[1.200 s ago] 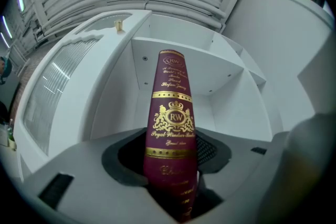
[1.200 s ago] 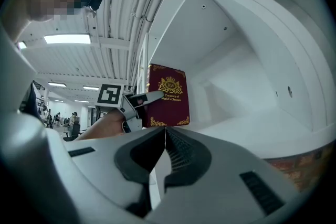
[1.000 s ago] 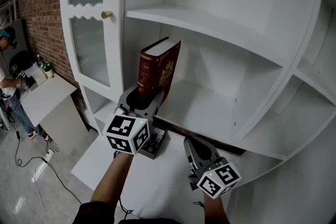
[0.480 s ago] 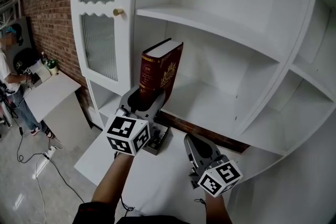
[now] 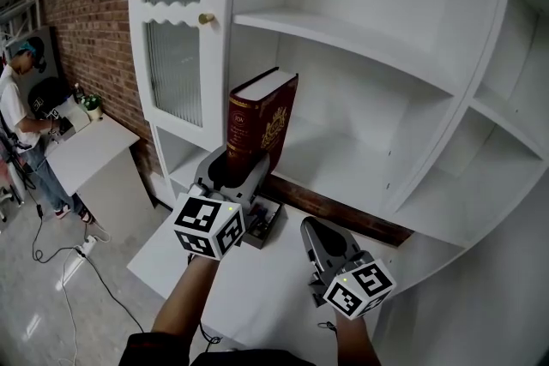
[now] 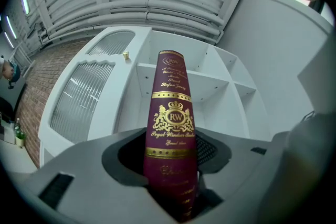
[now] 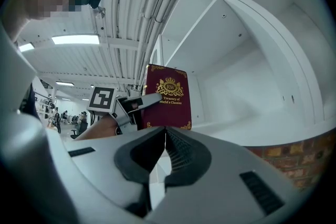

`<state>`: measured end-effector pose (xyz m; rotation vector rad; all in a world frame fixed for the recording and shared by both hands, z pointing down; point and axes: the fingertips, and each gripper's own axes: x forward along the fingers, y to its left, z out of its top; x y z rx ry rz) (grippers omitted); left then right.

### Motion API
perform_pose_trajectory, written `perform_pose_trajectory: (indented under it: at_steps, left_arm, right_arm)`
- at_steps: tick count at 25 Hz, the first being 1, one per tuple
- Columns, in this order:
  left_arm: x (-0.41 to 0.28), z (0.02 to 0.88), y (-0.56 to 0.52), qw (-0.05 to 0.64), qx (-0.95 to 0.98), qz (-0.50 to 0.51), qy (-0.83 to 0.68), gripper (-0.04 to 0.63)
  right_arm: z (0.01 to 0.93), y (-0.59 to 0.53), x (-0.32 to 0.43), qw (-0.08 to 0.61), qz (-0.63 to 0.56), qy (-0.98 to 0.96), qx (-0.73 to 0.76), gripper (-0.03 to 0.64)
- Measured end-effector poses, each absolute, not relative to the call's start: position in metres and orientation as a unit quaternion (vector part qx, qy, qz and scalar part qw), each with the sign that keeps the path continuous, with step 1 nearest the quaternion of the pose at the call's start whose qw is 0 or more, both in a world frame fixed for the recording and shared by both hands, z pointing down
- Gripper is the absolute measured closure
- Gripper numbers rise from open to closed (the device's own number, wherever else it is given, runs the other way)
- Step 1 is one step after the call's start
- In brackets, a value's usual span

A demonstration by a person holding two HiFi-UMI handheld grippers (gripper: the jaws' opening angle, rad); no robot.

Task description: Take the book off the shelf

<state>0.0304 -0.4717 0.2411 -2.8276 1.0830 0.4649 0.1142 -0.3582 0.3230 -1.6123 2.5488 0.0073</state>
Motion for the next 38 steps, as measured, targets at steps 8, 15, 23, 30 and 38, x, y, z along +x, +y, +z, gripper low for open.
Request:
perform_pose_trajectory:
  at_steps: [8, 15, 23, 30, 38]
  left_arm:
    - [0.011, 0.245, -0.451, 0.035, -0.919, 0.160, 0.358, 0.360]
    - [-0.007, 0.251, -0.432, 0.026, -0.917, 0.167, 0.362, 0.360]
    - [-0.030, 0.270, -0.412, 0.007, -0.918, 0.160, 0.363, 0.360]
    - [-0.050, 0.289, -0.389, -0.002, -0.918, 0.154, 0.366, 0.360]
    - [-0.068, 0.309, -0.372, -0.016, -0.918, 0.154, 0.365, 0.360]
  right_arm:
    - [0.324, -0.348, 0.098, 0.064, -0.001, 0.849, -0.525, 0.597]
    - [0.326, -0.339, 0.082, 0.063, -0.004, 0.854, -0.516, 0.597]
    - [0.326, -0.334, 0.070, 0.068, -0.009, 0.856, -0.512, 0.597]
    - [0.327, -0.334, 0.047, 0.069, -0.010, 0.862, -0.502, 0.597]
    - [0.339, -0.328, 0.032, 0.066, -0.016, 0.861, -0.504, 0.597]
